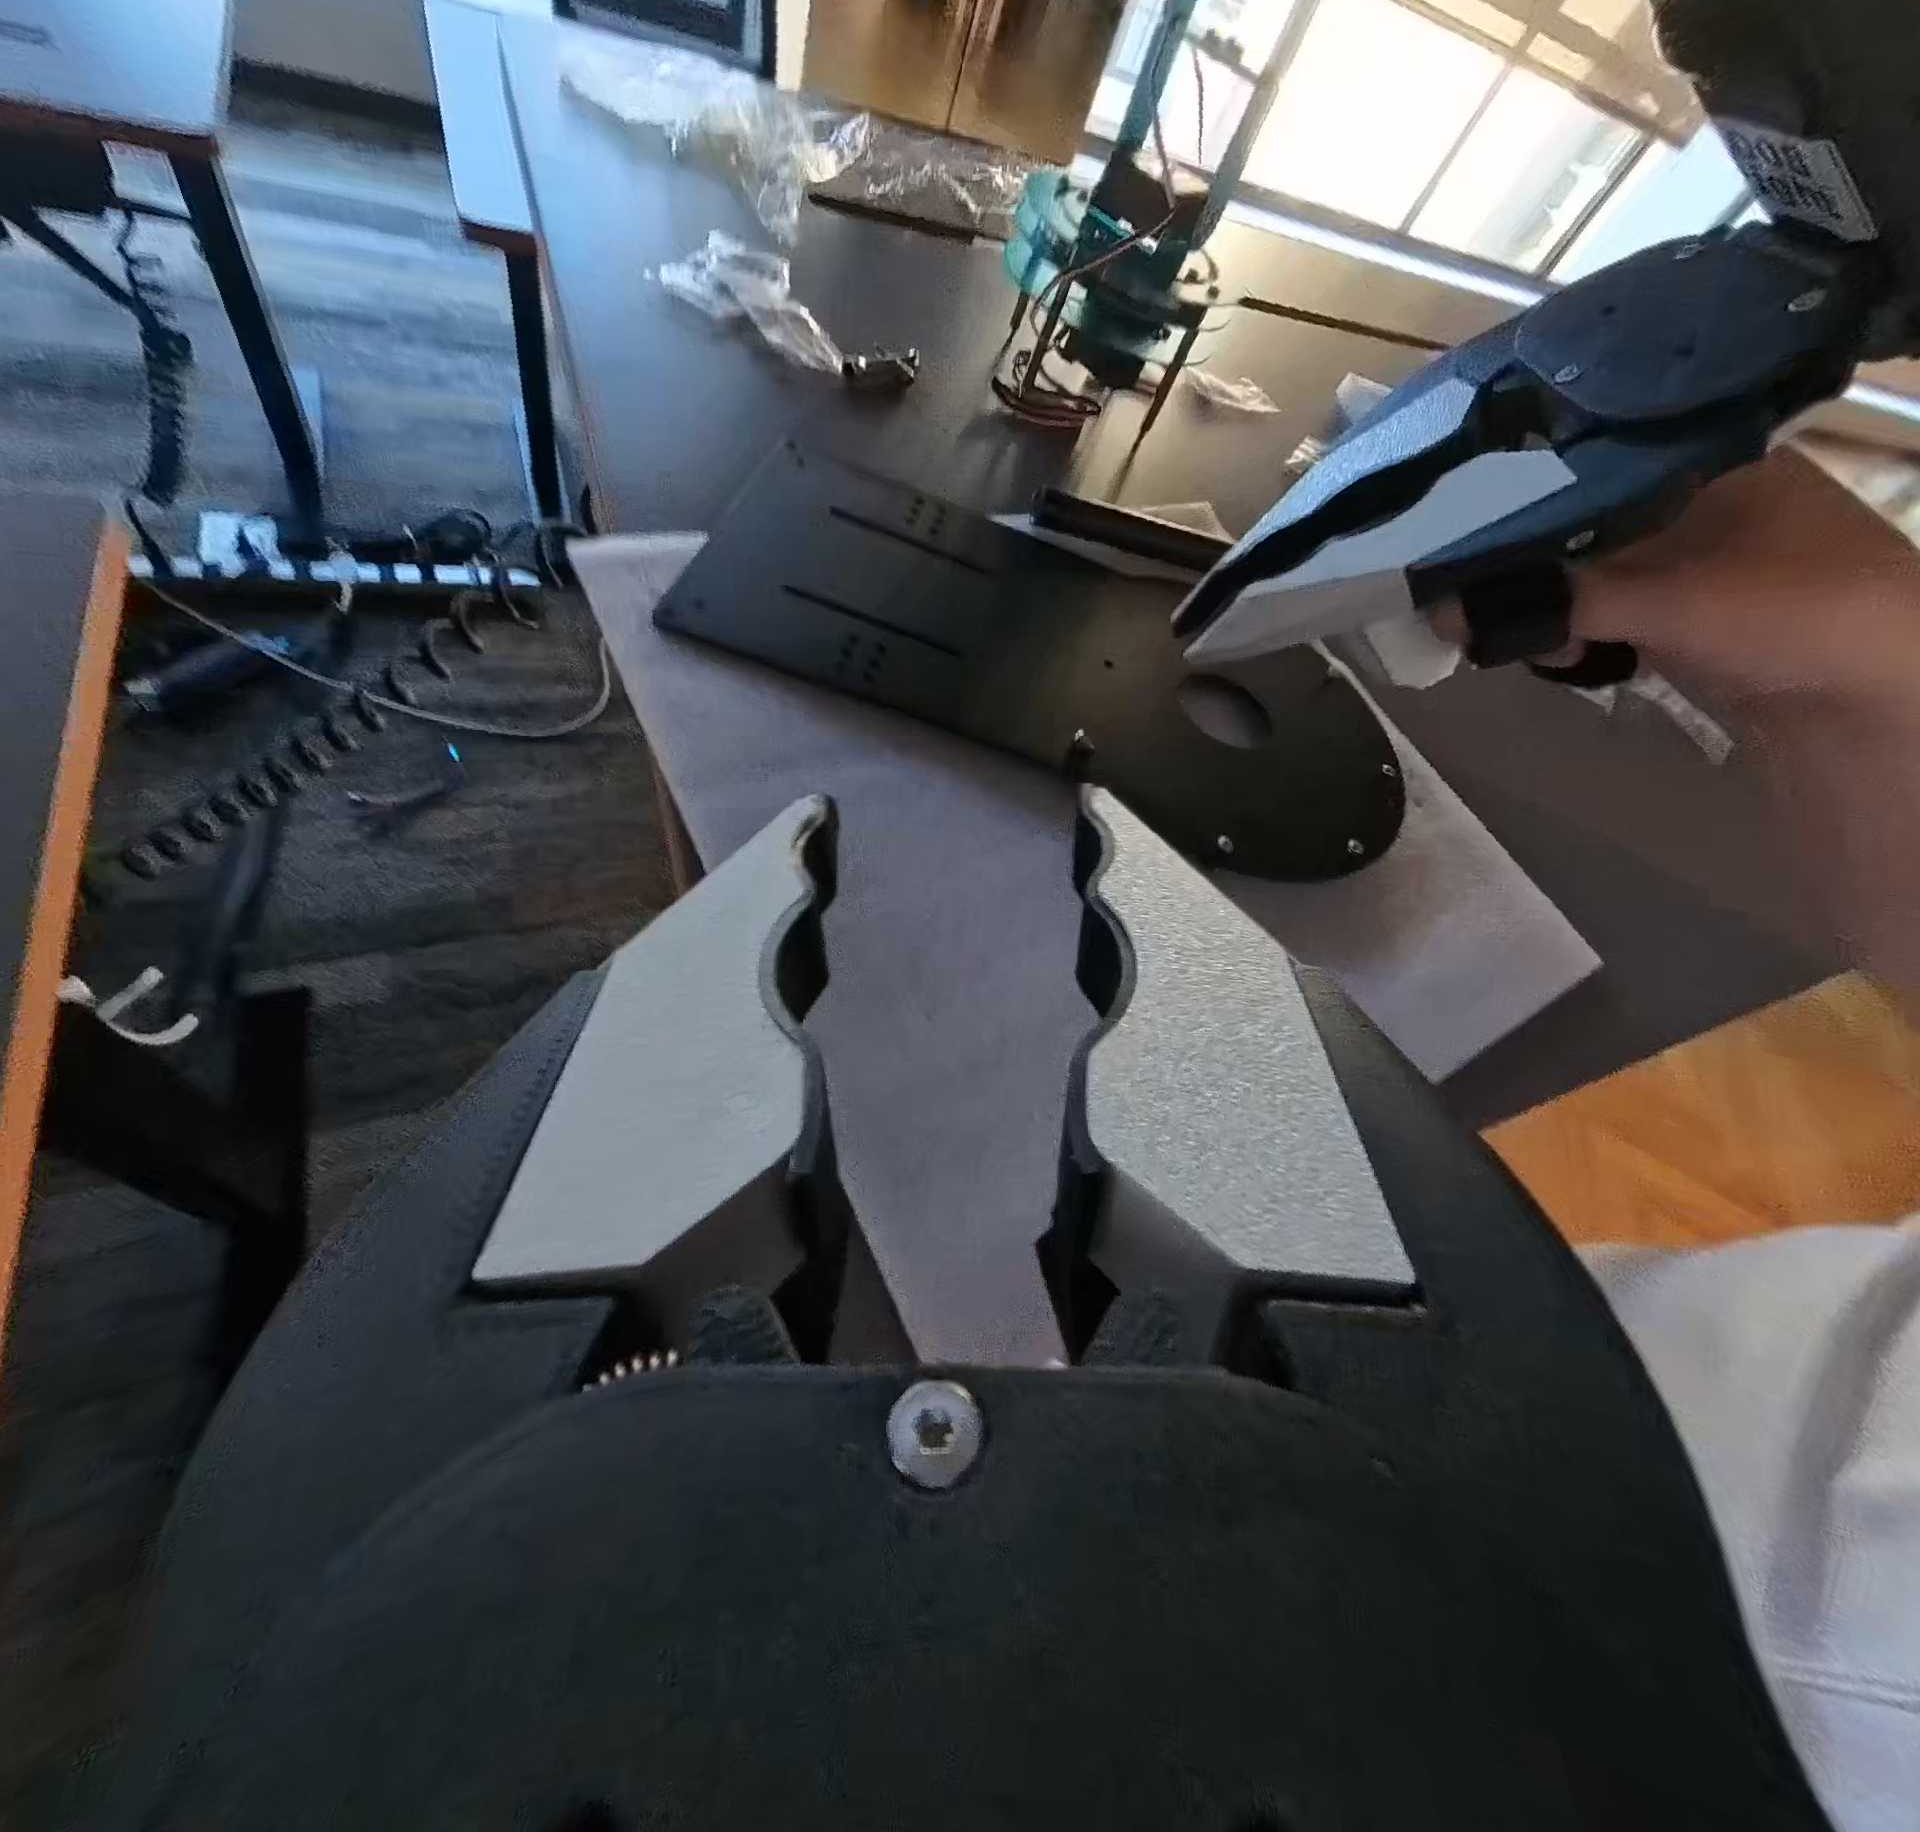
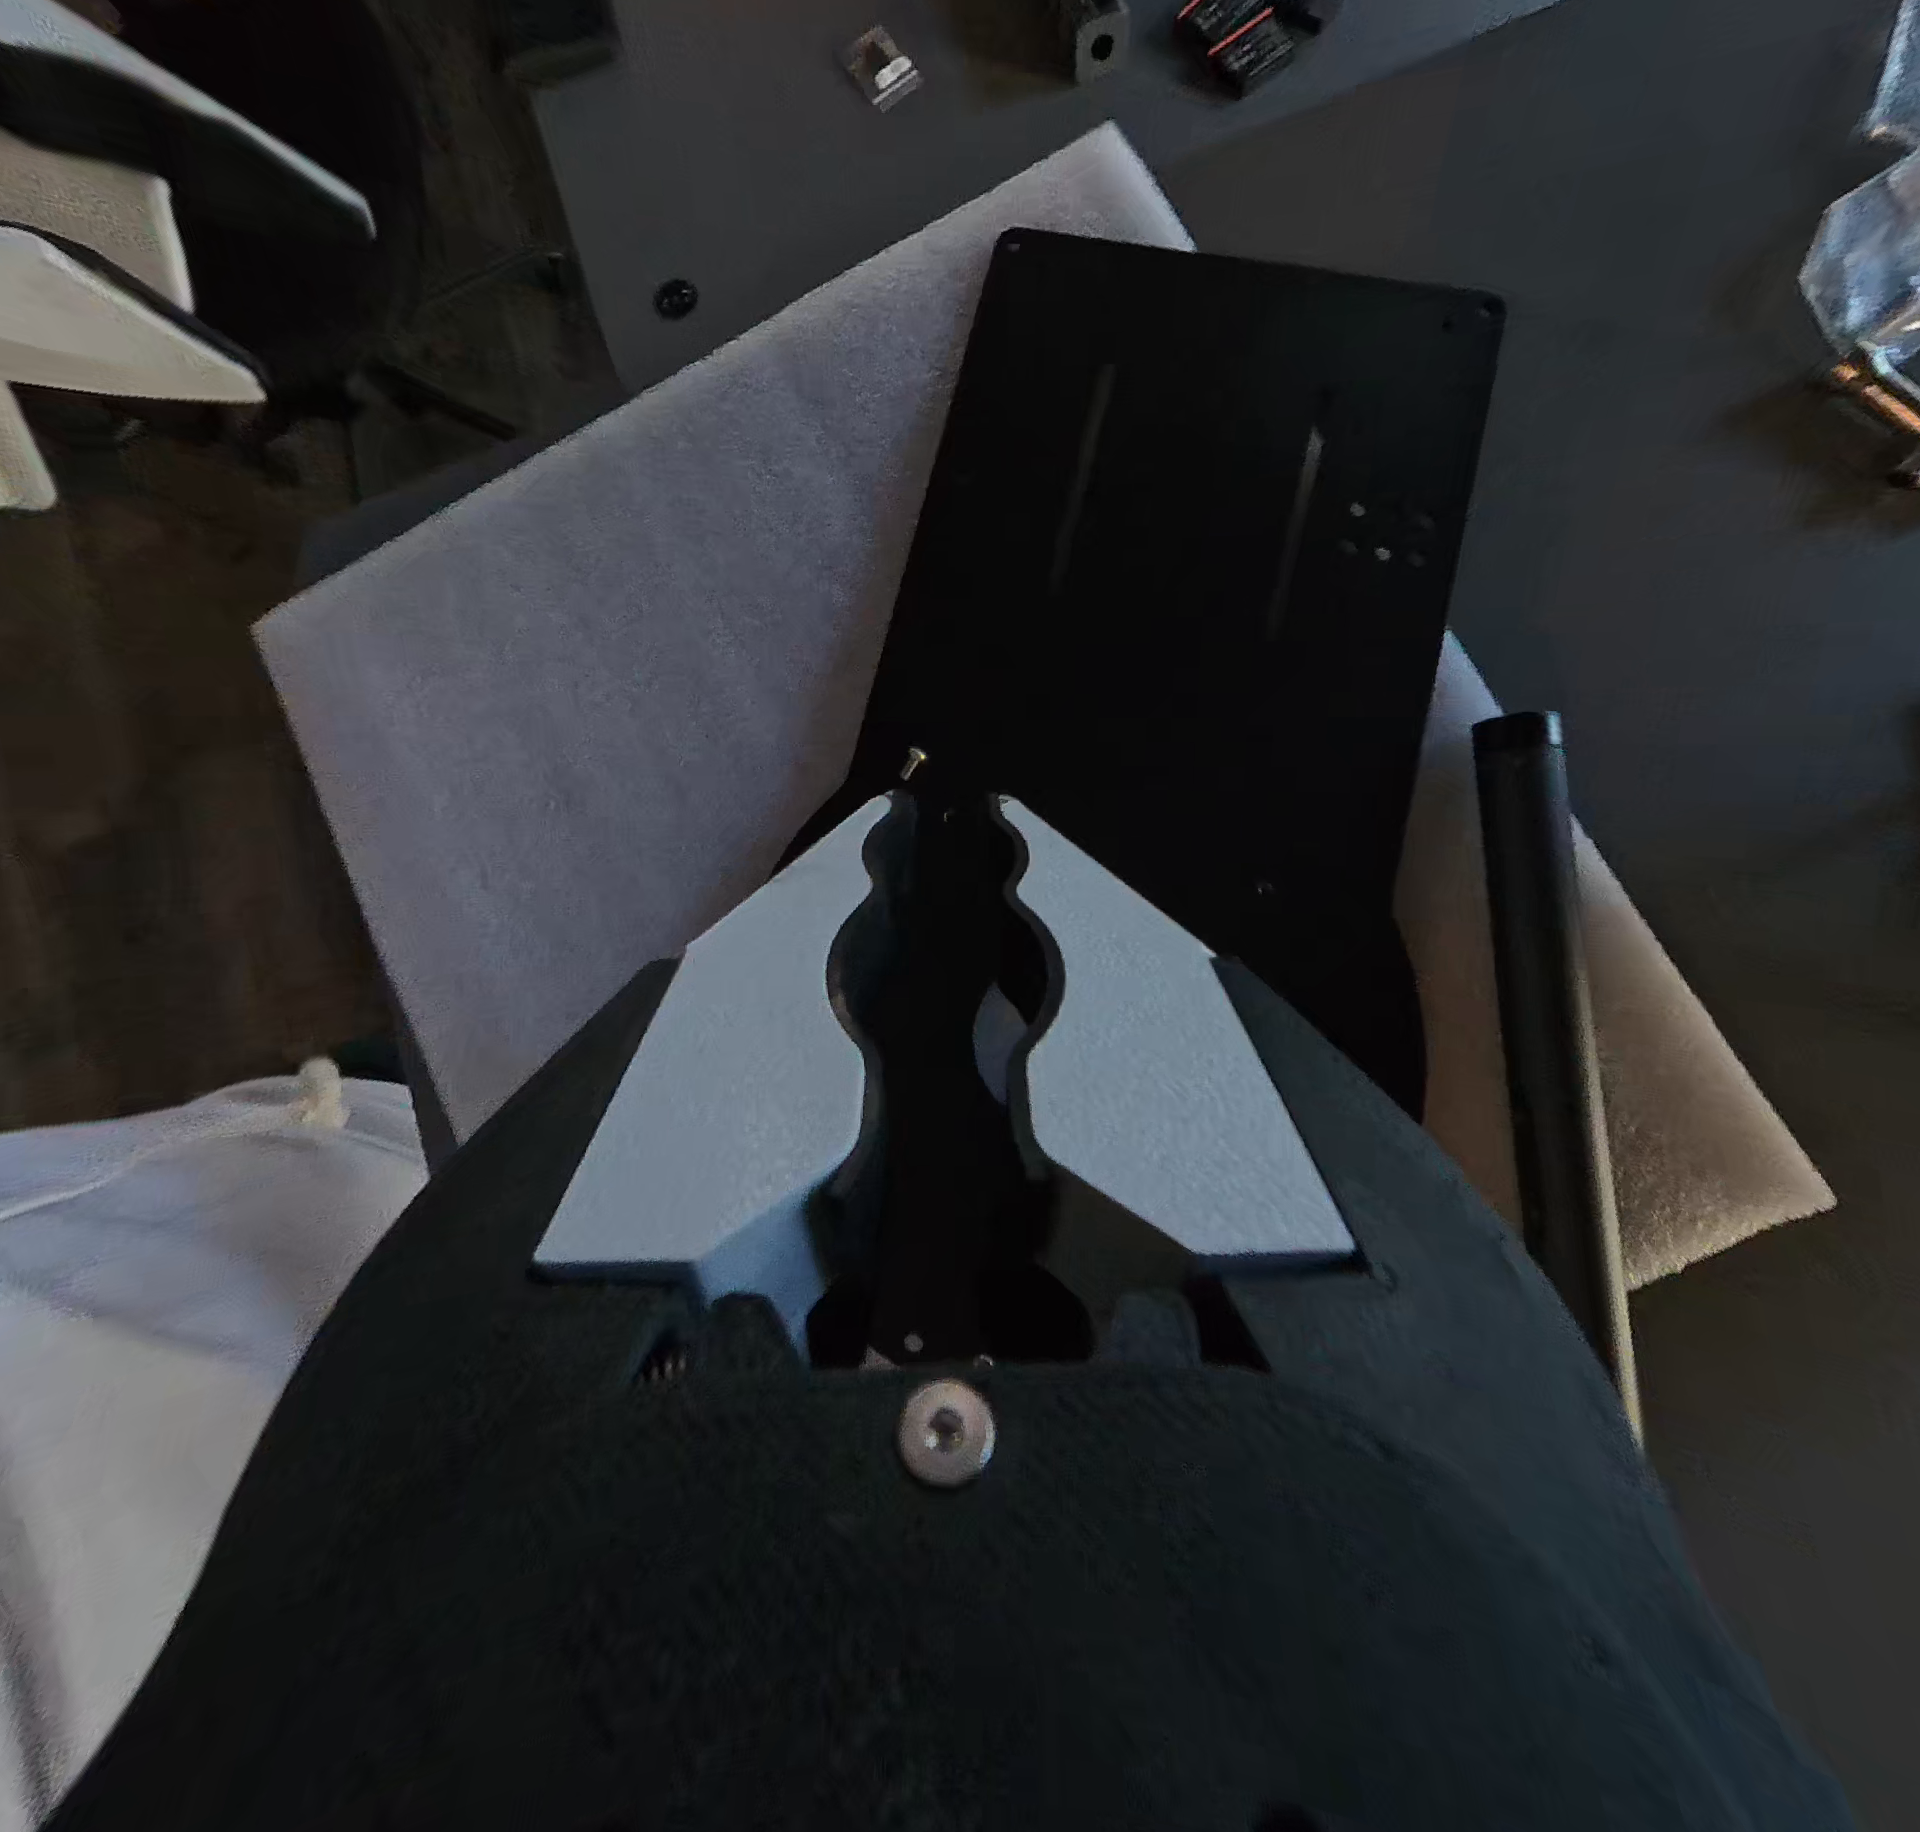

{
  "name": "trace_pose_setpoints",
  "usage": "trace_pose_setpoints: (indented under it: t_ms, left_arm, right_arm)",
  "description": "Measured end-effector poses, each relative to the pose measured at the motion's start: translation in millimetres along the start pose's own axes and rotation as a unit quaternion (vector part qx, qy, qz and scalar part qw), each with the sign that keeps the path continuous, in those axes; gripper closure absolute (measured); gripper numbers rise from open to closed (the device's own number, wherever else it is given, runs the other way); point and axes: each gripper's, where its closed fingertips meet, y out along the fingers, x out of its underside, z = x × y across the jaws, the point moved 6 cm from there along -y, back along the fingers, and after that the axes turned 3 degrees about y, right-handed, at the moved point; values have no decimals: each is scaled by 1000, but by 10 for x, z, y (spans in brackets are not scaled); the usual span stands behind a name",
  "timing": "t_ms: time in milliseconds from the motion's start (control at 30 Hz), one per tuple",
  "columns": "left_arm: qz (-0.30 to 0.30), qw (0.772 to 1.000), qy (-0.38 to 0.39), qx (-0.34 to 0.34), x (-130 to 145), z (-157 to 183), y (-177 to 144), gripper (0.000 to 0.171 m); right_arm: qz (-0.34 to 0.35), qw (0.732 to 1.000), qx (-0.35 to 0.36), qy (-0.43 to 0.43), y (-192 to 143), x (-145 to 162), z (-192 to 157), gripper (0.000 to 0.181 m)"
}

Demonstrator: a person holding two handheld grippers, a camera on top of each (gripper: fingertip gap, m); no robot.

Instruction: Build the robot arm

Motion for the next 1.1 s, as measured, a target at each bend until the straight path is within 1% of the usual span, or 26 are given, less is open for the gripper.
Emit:
trace_pose_setpoints:
  t_ms: [67,133,200,300,367,467,567,733,867,1000,1100]
  left_arm:
    - [6,1000,28,5,-130,2,75,116]
    - [9,998,56,22,-282,-49,151,110]
    - [7,995,82,48,-425,-159,239,110]
    - [-1,988,102,117,-599,-342,370,113]
    - [-21,979,115,165,-676,-464,423,115]
    - [-31,967,157,200,-772,-646,432,118]
    - [-38,958,168,229,-806,-763,386,118]
    - [-44,952,152,262,-759,-910,330,117]
    - [-52,947,132,289,-752,-971,323,117]
    - [-61,942,152,294,-815,-959,341,116]
    - [-37,944,146,295,-917,-895,293,117]
  right_arm:
    - [-11,1000,8,9,19,16,-33,170]
    - [-19,999,1,40,41,32,-88,170]
    - [-20,998,12,64,58,34,-104,170]
    - [-43,992,77,90,87,46,-51,170]
    - [-52,987,89,120,113,40,-115,170]
    - [-45,982,109,145,183,-25,-197,171]
    - [-77,976,145,143,290,-16,-230,171]
    - [-111,967,173,154,408,19,-263,171]
    - [-96,965,178,170,396,-47,-288,171]
    - [-72,965,182,173,381,-88,-313,171]
    - [-74,965,189,168,337,-81,-325,169]
